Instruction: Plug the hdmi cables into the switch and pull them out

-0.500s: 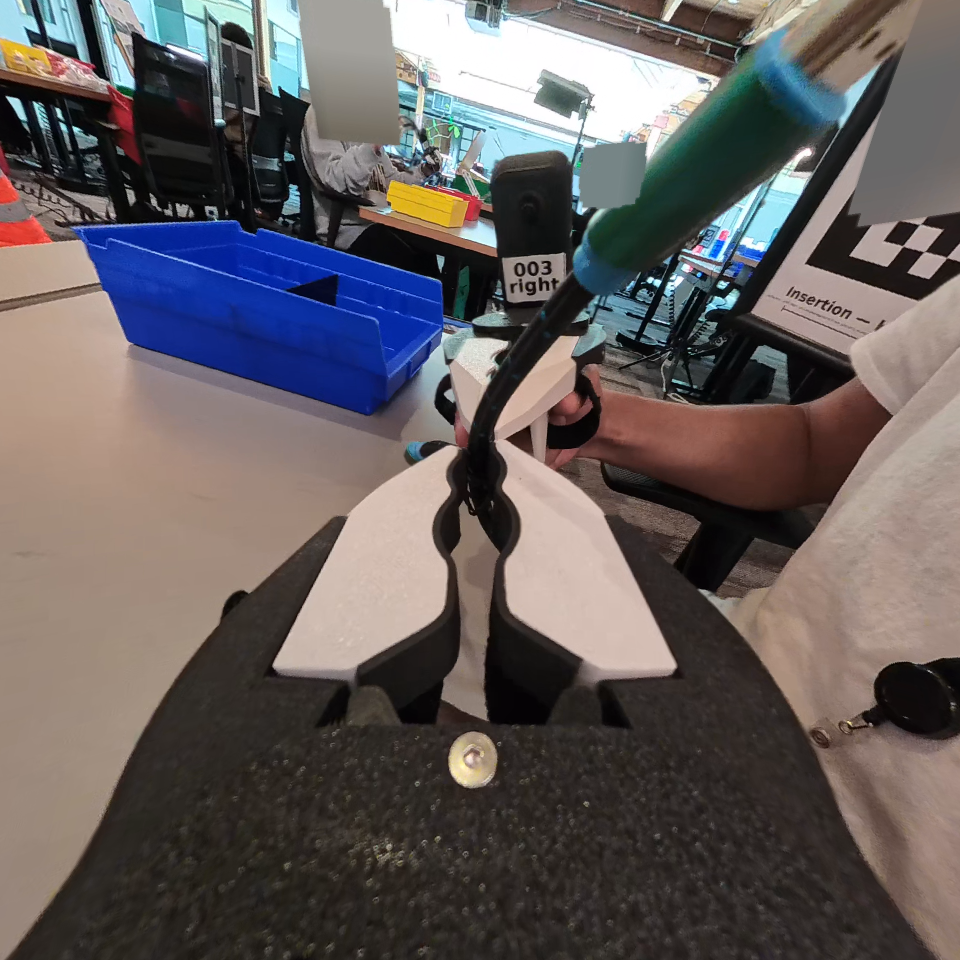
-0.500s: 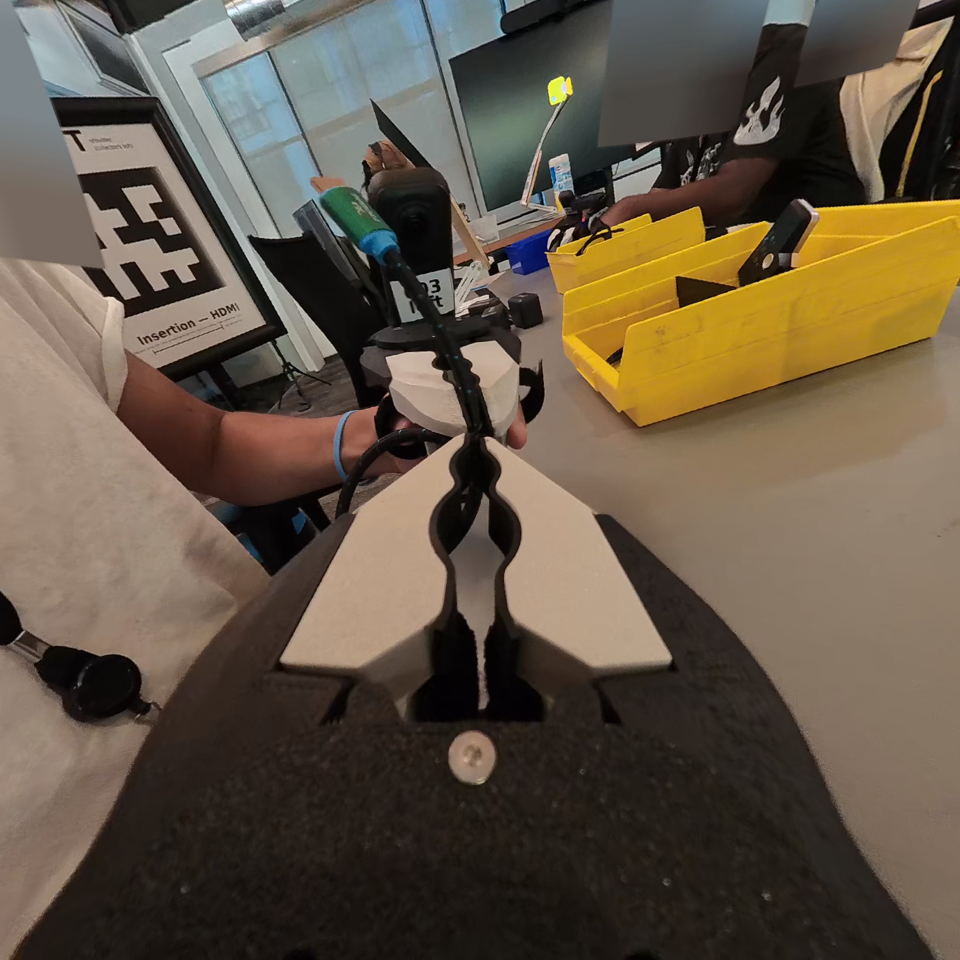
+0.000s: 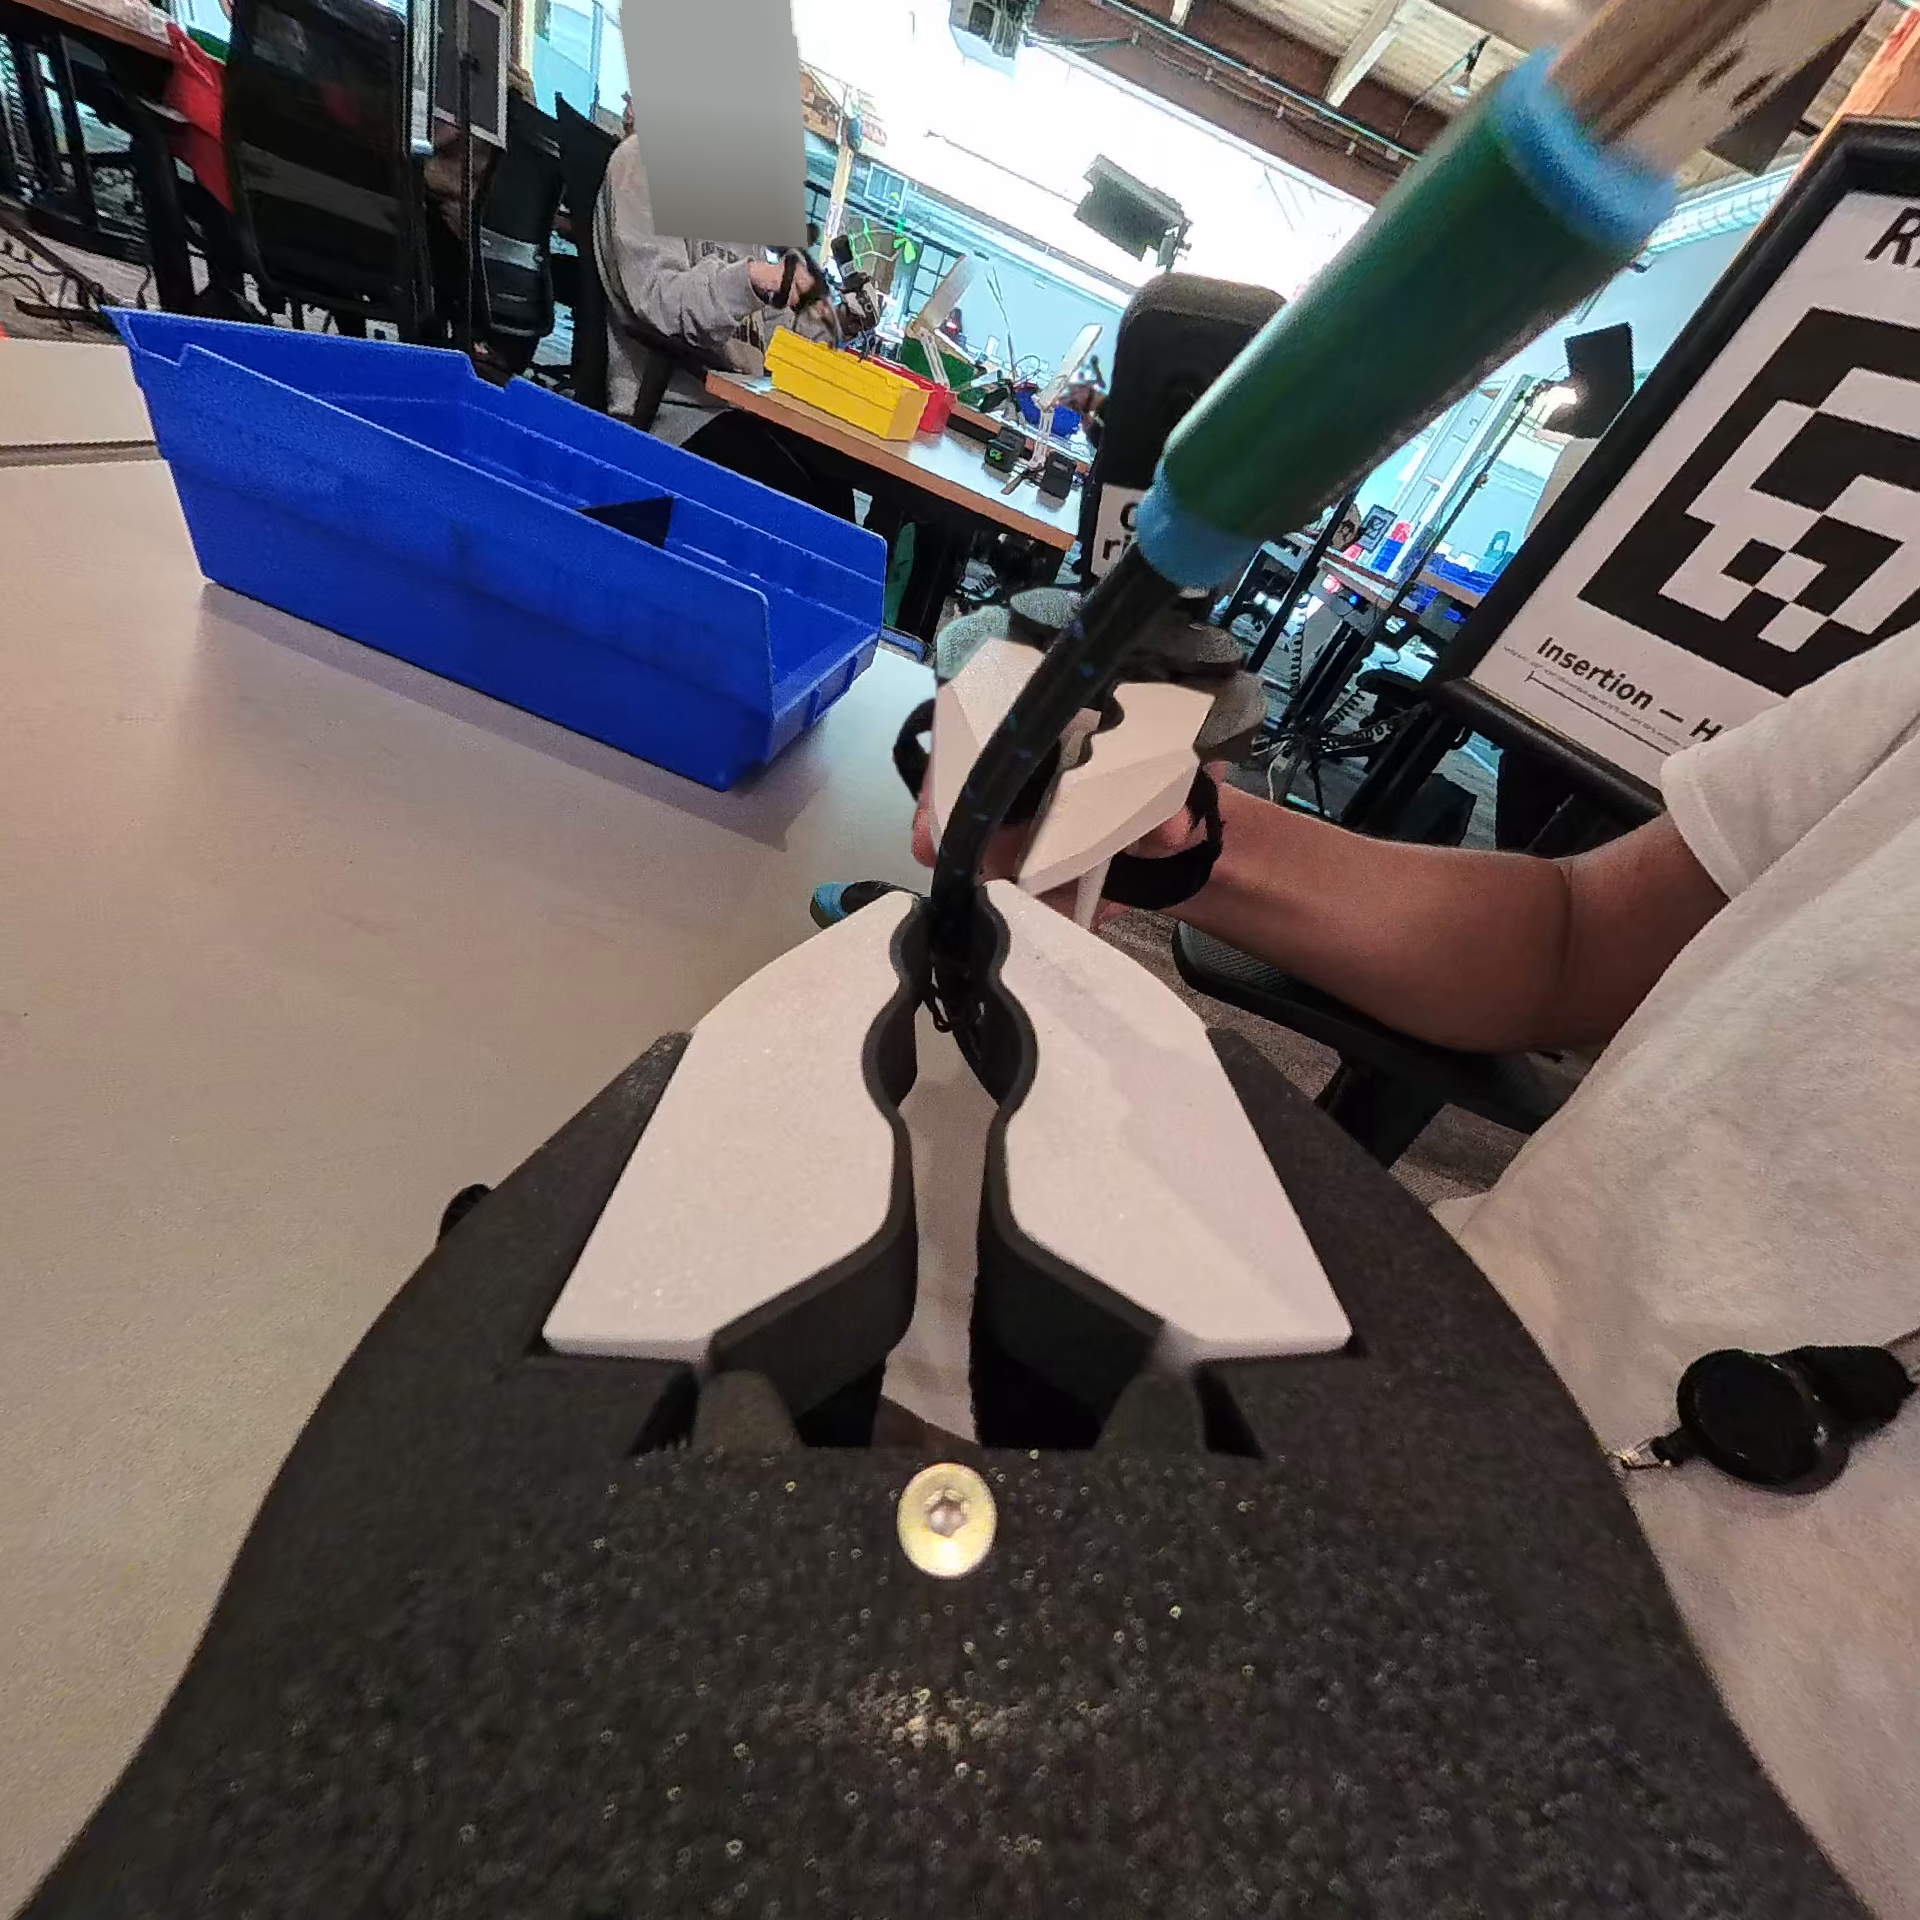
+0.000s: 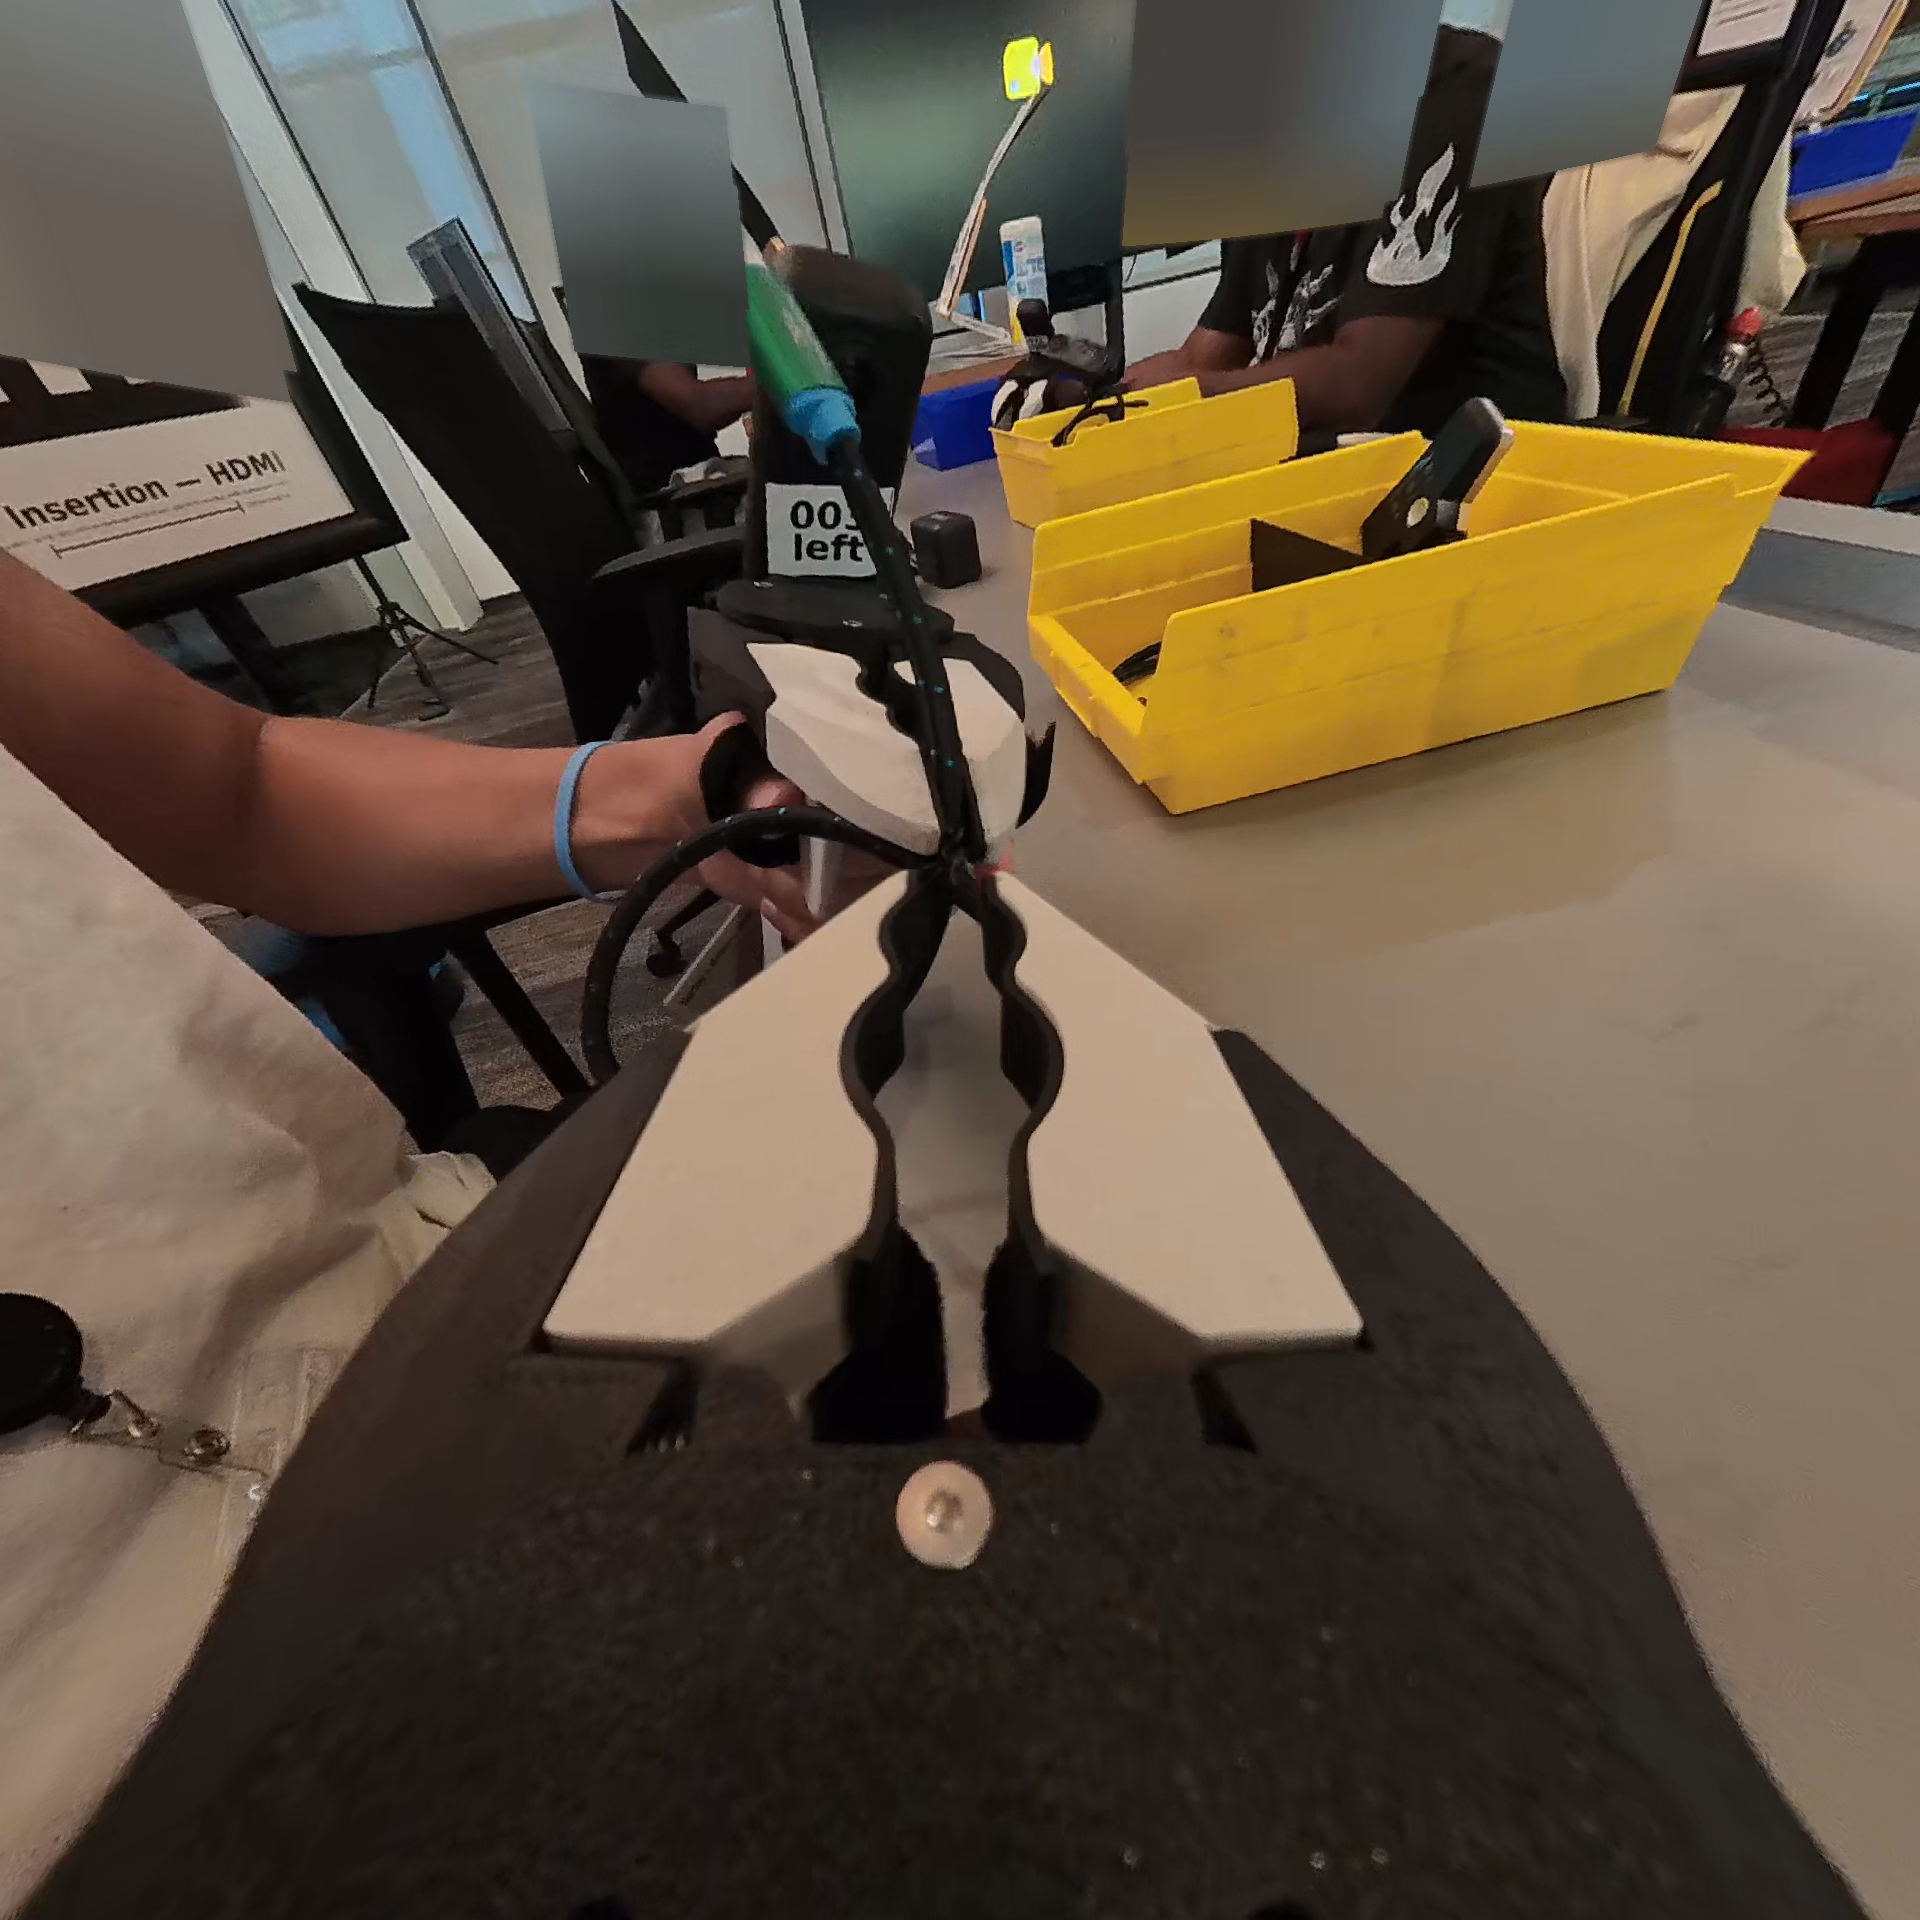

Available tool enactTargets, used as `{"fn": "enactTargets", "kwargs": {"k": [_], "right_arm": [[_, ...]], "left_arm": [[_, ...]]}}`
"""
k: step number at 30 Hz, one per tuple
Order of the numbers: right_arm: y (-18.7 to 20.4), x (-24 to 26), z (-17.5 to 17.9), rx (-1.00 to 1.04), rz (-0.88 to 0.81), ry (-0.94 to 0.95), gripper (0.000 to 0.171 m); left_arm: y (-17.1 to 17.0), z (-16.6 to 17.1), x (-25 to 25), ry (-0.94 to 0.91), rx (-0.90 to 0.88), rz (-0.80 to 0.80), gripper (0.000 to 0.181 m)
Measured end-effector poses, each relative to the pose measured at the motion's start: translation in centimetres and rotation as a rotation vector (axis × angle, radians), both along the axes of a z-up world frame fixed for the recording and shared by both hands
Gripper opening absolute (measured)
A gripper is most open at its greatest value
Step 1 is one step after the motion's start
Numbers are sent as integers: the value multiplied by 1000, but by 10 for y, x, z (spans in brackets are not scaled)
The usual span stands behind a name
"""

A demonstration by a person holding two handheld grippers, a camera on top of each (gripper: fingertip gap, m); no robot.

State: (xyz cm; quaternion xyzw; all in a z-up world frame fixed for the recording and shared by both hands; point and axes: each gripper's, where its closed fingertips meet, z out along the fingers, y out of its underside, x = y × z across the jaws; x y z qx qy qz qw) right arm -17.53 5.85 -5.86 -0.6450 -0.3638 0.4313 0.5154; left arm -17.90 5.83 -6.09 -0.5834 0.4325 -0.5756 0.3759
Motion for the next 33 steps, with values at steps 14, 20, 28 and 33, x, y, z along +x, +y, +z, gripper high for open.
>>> {"fn": "enactTargets", "kwargs": {"k": [14,20,28,33], "right_arm": [[-2,-1,3,-28,21,50,0],[7,5,7,-65,-5,105,0],[4,3,0,-94,21,87,0],[2,2,1,-61,16,71,0]], "left_arm": [[-3,-9,3,76,123,15,7],[-12,-7,6,65,146,-16,7],[-11,6,1,-12,96,-31,6],[-6,10,-1,-45,39,-14,6]]}}
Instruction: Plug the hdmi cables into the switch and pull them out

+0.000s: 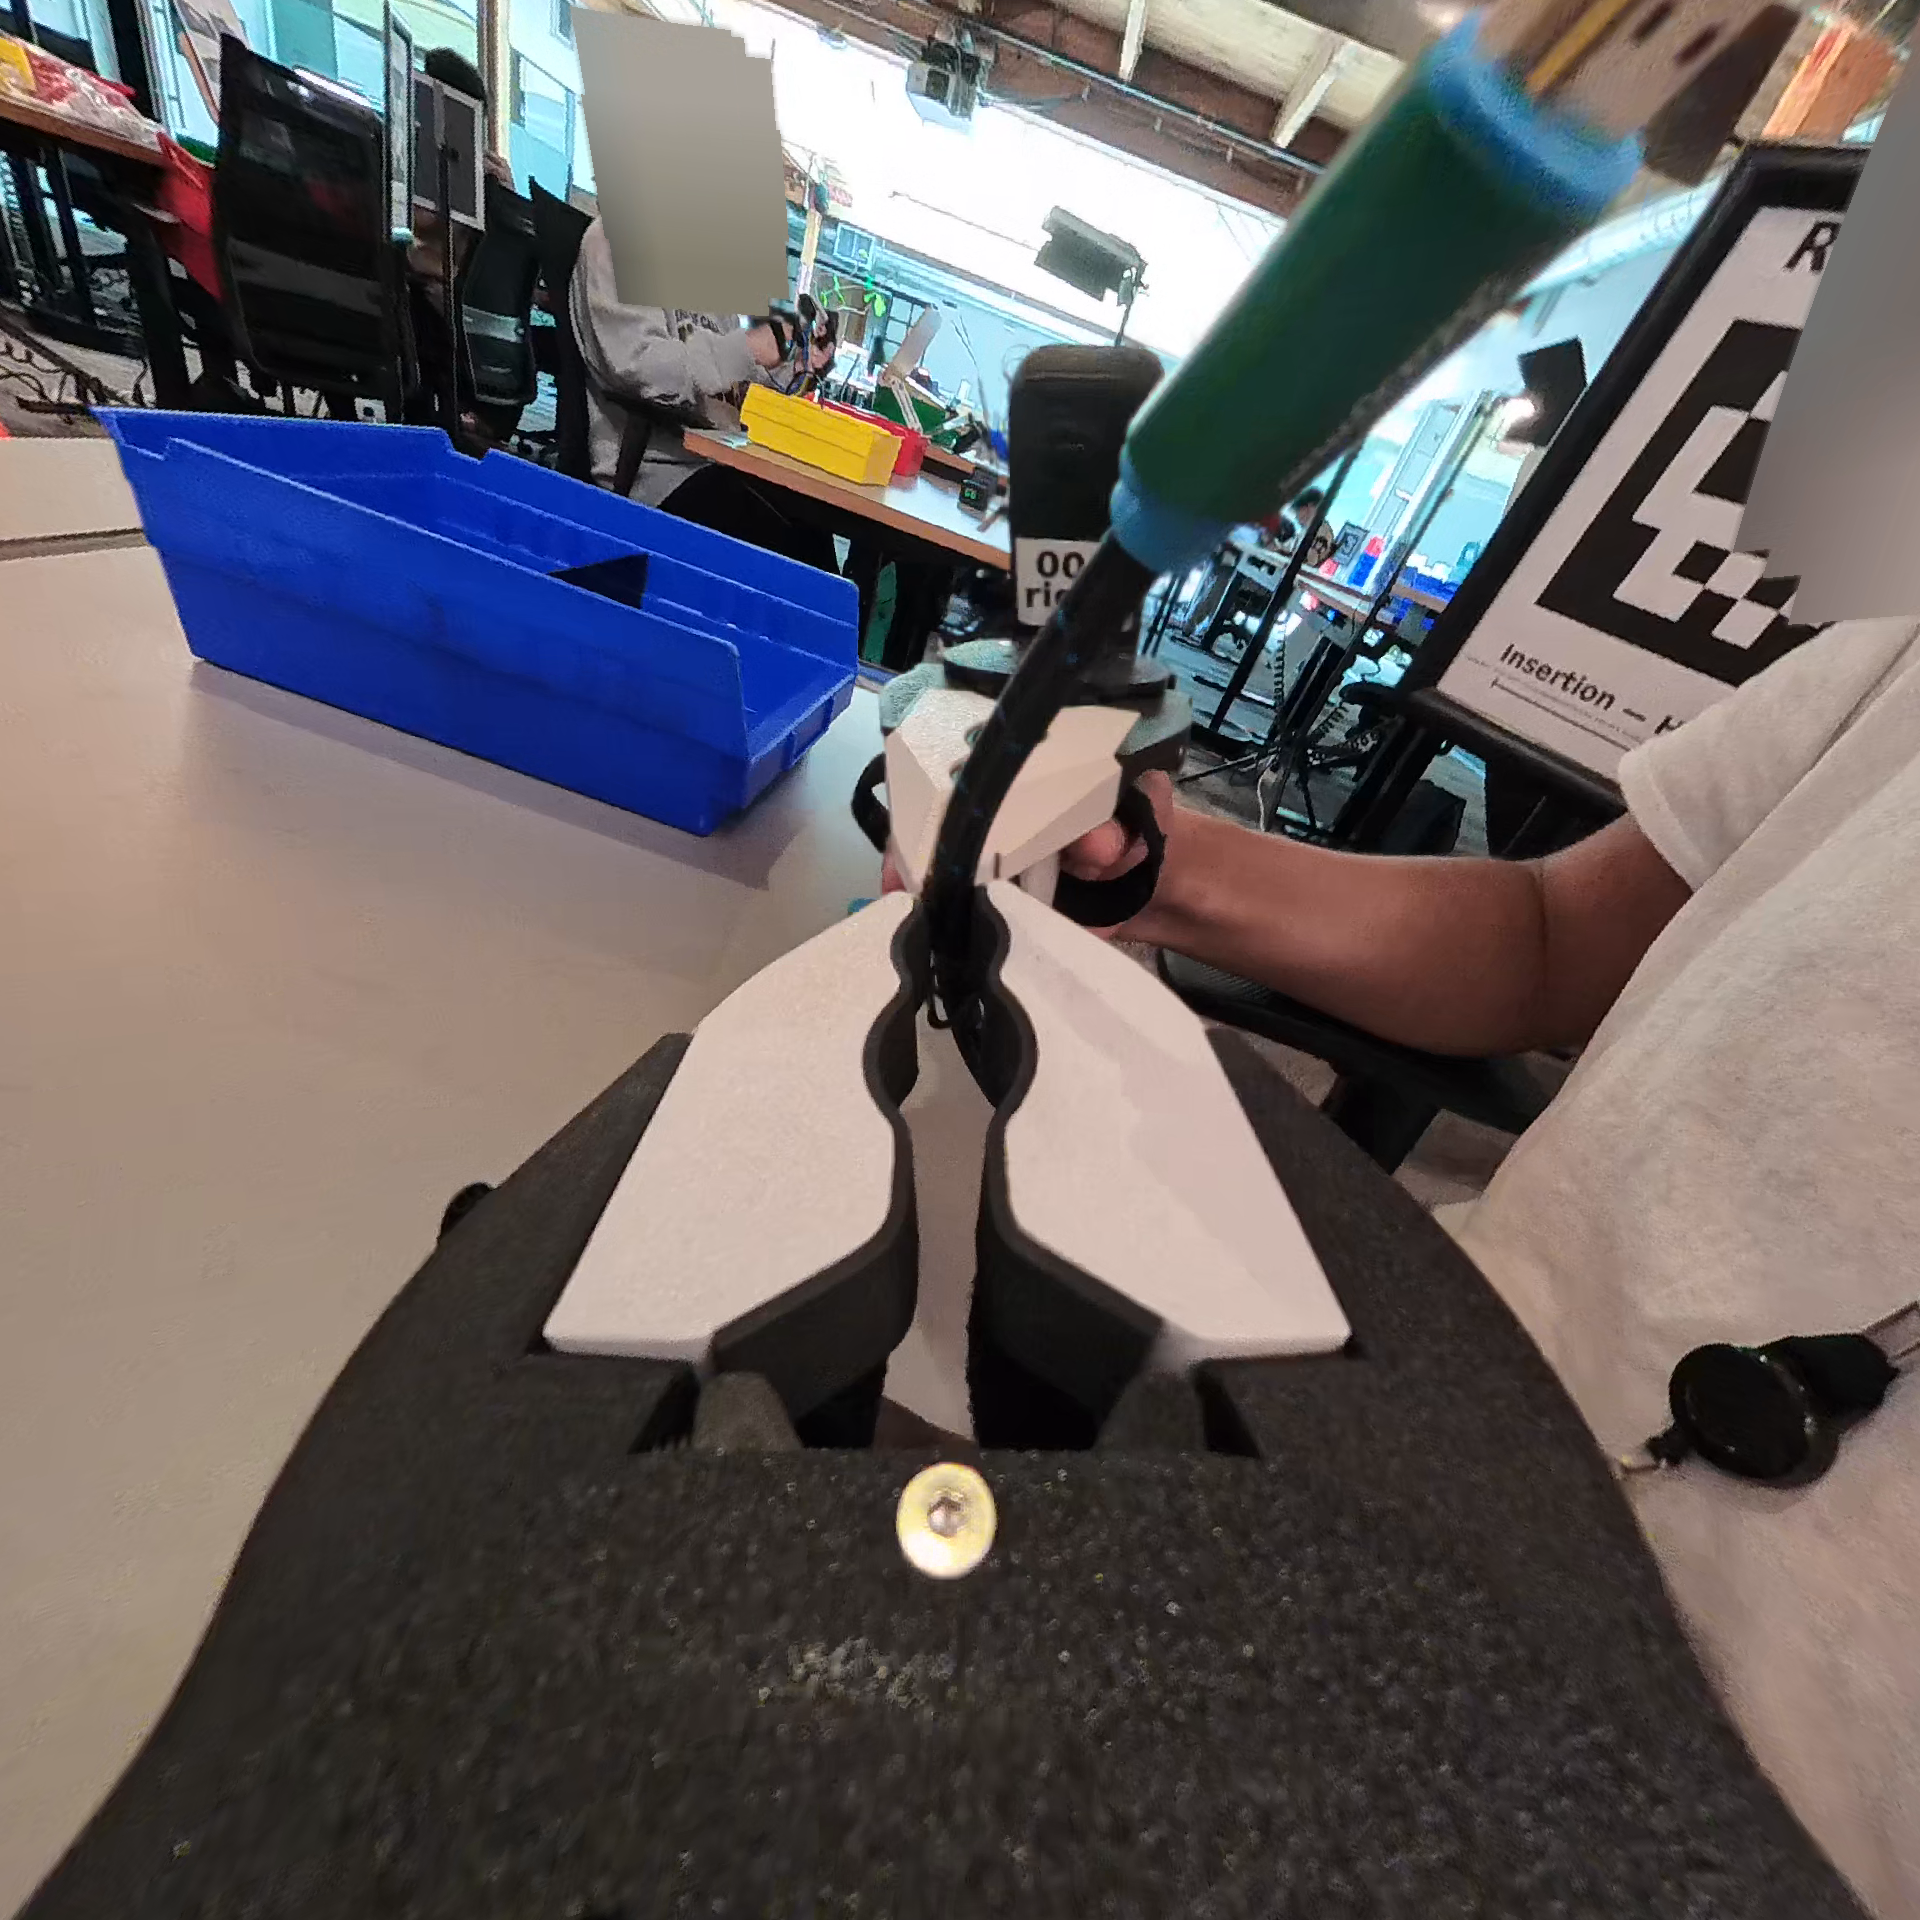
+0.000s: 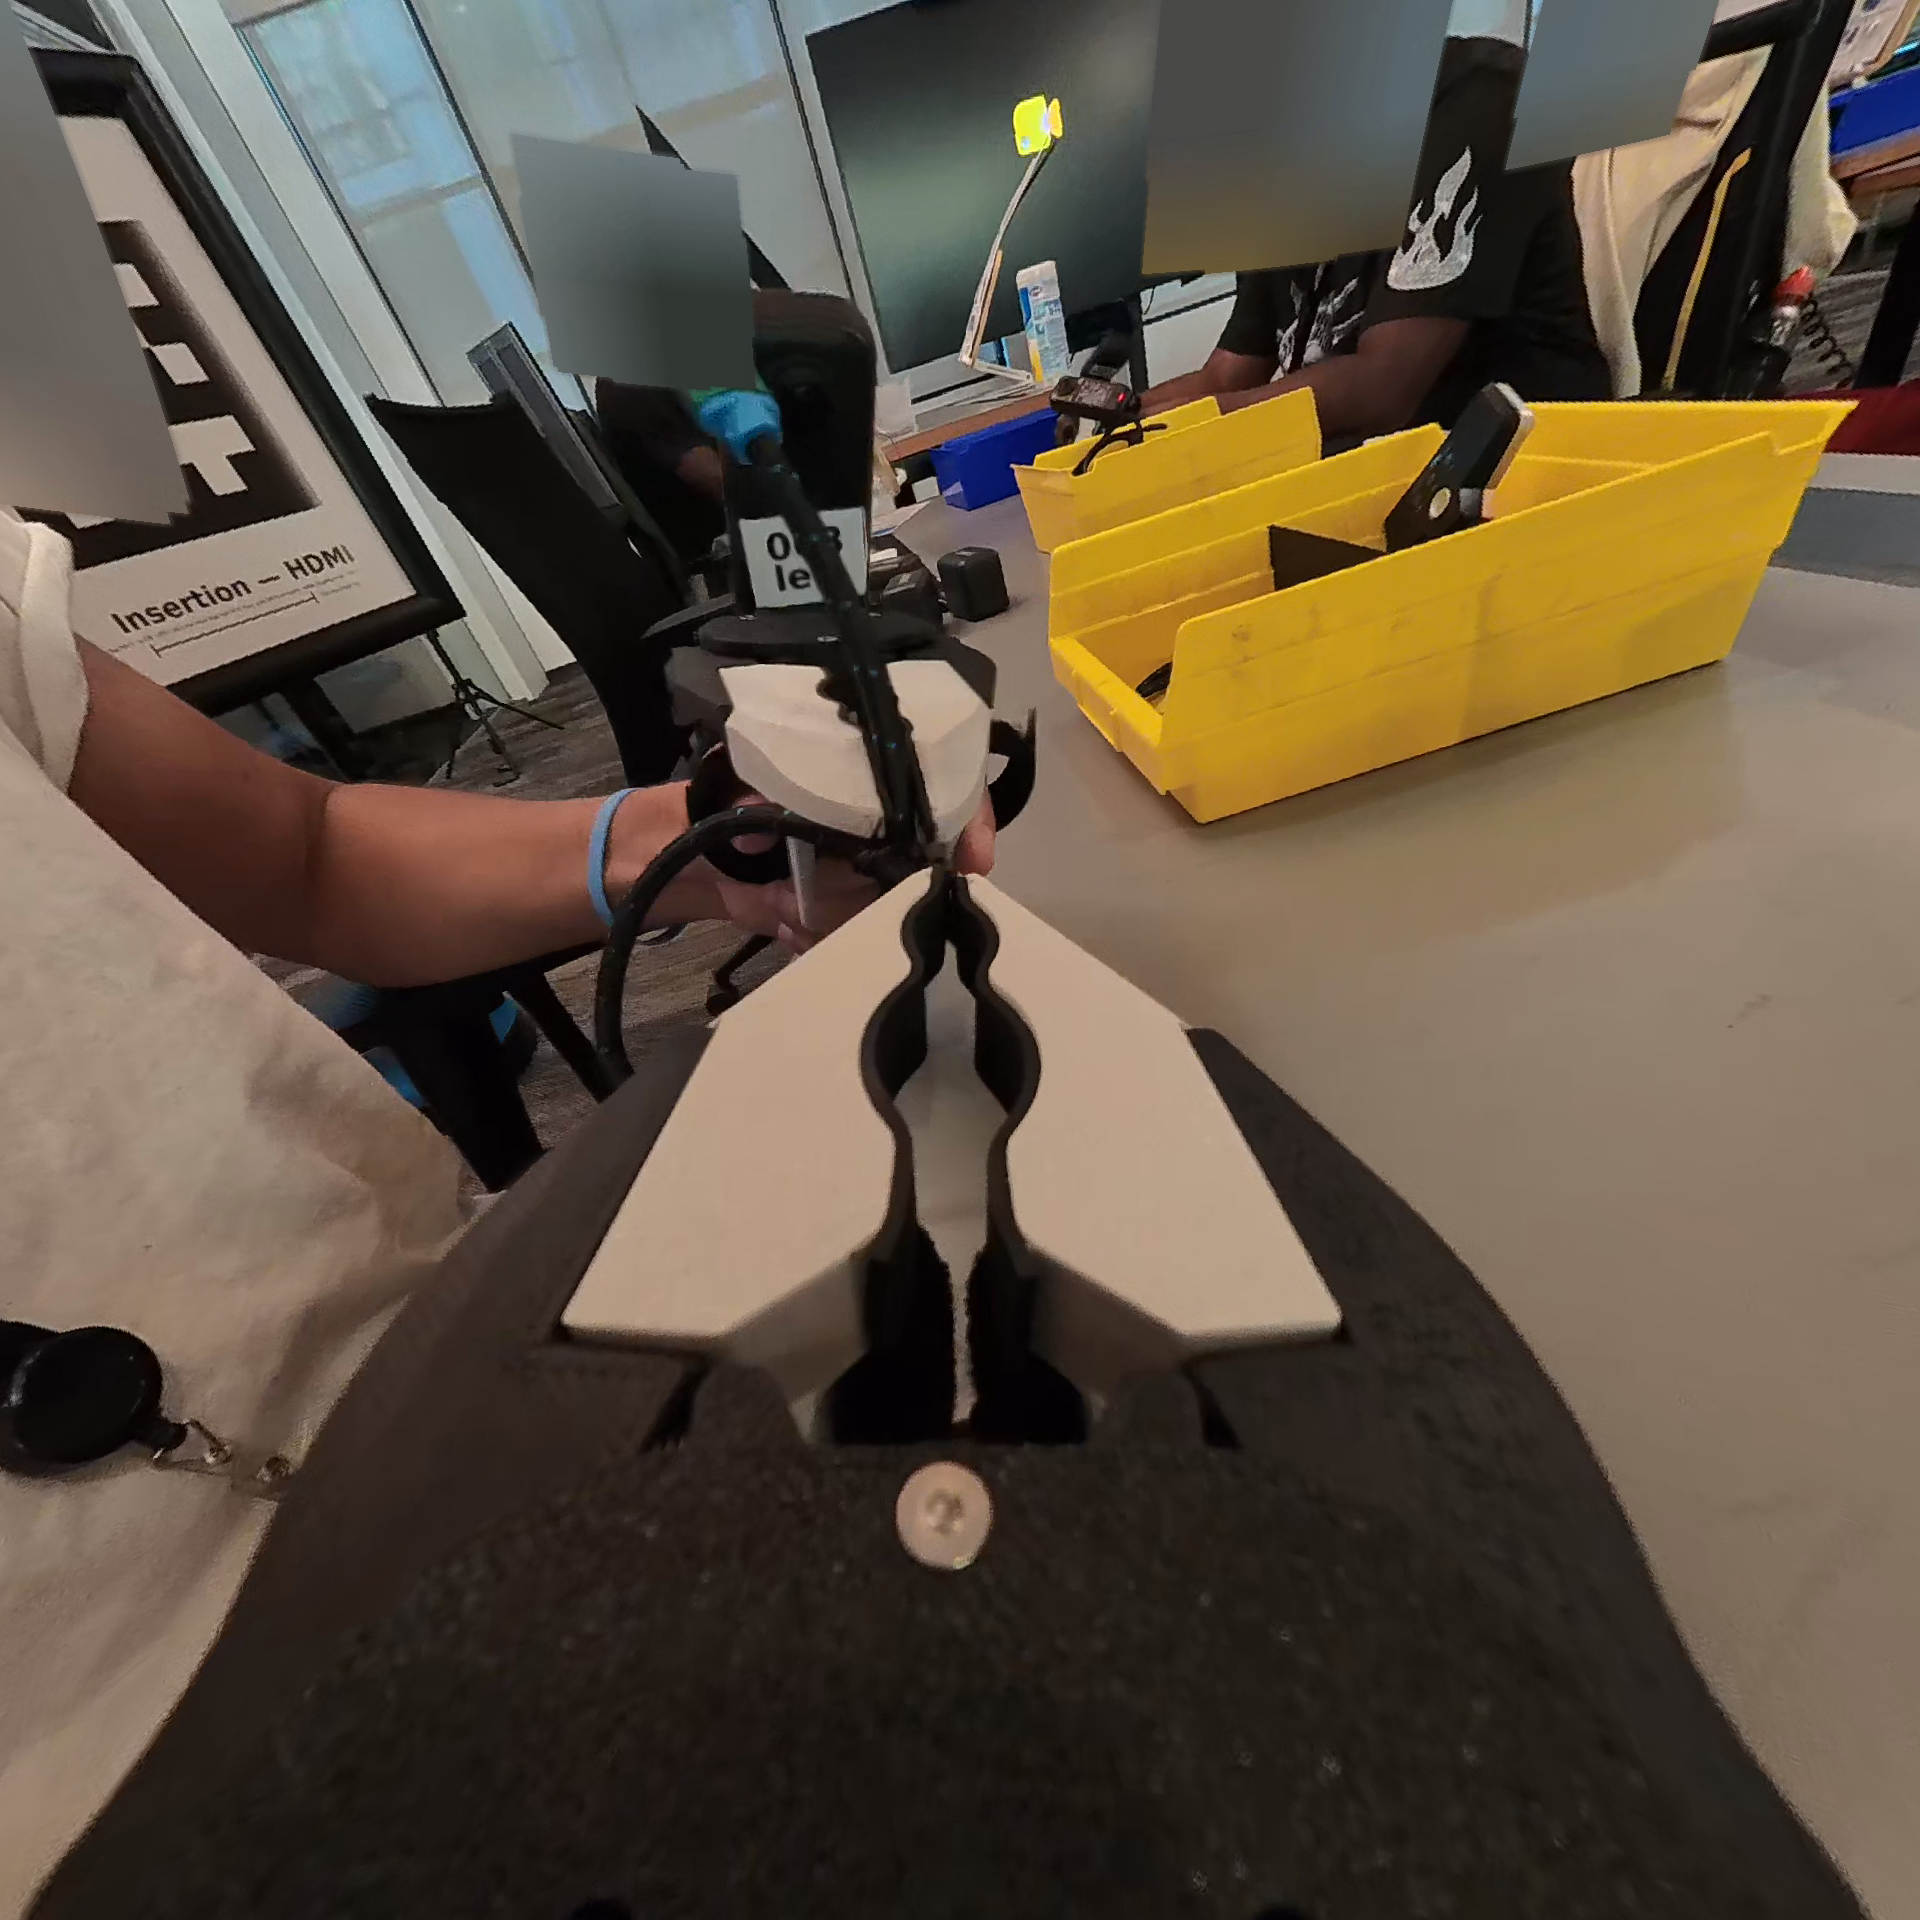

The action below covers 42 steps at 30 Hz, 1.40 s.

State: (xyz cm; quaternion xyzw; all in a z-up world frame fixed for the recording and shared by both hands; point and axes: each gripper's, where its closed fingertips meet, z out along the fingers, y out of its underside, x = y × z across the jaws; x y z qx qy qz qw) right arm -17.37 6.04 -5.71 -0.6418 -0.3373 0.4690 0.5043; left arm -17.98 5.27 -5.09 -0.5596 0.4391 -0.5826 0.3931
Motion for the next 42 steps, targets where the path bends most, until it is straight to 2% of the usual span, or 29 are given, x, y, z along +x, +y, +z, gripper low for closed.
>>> {"fn": "enactTargets", "kwargs": {"k": [15,19,29,38,42], "right_arm": [[1,-3,-7,51,-29,-74,0],[3,-1,-9,52,-42,-88,0],[11,4,-1,47,-91,-42,0],[20,-2,-24,72,-161,-211,0],[25,3,-21,73,-205,-207,0]], "left_arm": [[18,-7,-2,-32,-230,16,8],[28,5,-12,-114,-261,47,9],[12,8,-10,-96,-156,-8,6],[0,9,-5,-91,-133,-59,6],[2,8,-8,-70,-103,-46,6]]}}
